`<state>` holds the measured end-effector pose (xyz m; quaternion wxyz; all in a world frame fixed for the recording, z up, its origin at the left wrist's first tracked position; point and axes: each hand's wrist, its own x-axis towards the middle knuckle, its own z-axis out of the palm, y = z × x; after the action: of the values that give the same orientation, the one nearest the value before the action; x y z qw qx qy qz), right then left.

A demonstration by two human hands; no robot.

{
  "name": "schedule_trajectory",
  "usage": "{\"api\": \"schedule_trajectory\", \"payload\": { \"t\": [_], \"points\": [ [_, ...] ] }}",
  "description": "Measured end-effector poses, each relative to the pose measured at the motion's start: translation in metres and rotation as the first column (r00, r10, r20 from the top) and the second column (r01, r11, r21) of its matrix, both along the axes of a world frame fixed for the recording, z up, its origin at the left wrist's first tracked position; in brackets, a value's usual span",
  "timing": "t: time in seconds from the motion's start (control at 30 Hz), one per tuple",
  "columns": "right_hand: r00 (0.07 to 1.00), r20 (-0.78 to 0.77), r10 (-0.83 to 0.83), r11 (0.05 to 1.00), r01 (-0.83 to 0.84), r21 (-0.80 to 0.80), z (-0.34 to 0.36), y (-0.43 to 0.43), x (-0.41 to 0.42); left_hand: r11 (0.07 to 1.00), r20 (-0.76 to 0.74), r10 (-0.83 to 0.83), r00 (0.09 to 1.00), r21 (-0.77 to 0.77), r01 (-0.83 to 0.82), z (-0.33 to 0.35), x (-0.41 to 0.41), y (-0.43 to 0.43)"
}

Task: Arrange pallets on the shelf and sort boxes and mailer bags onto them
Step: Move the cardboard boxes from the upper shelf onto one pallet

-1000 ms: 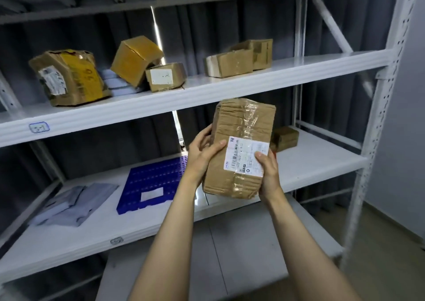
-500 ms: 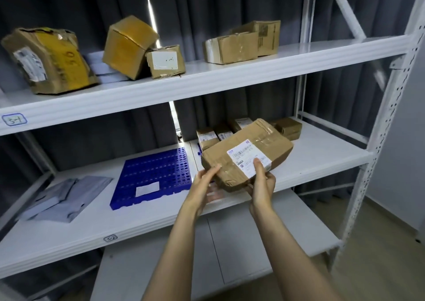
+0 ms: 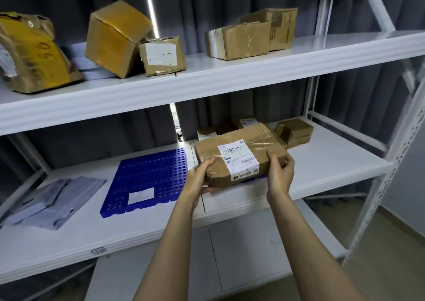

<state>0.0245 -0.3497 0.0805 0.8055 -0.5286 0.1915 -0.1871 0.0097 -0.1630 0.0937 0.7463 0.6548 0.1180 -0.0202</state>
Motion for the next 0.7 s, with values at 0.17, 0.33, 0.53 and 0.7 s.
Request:
{"api": "schedule_trajectory", "payload": {
  "t": [0.17, 0.33, 0.53, 0.7],
  "points": [
    [0.999, -0.019, -0.028, 0.977, 0.023, -0.212, 0.015, -0.011, 0.050, 0.994, 0.046, 0.091, 0.995, 0.051, -0.093, 0.010, 0.053, -0.015],
    [0.999, -0.041, -0.001, 0.895, -0.018, -0.447, 0.027, -0.020, 0.096, 0.966, 0.135, 0.223, 0.965, 0.103, -0.238, 0.010, 0.106, -0.025],
    [0.995, -0.096, 0.002, 0.769, -0.063, -0.636, 0.036, -0.026, 0.145, 0.891, 0.210, 0.289, 0.934, 0.298, -0.343, 0.010, 0.149, -0.028],
    [0.990, -0.142, 0.007, 0.701, -0.106, -0.705, 0.038, -0.018, 0.181, 0.840, 0.224, 0.295, 0.929, 0.403, -0.364, 0.012, 0.178, -0.019]
  ]
}}
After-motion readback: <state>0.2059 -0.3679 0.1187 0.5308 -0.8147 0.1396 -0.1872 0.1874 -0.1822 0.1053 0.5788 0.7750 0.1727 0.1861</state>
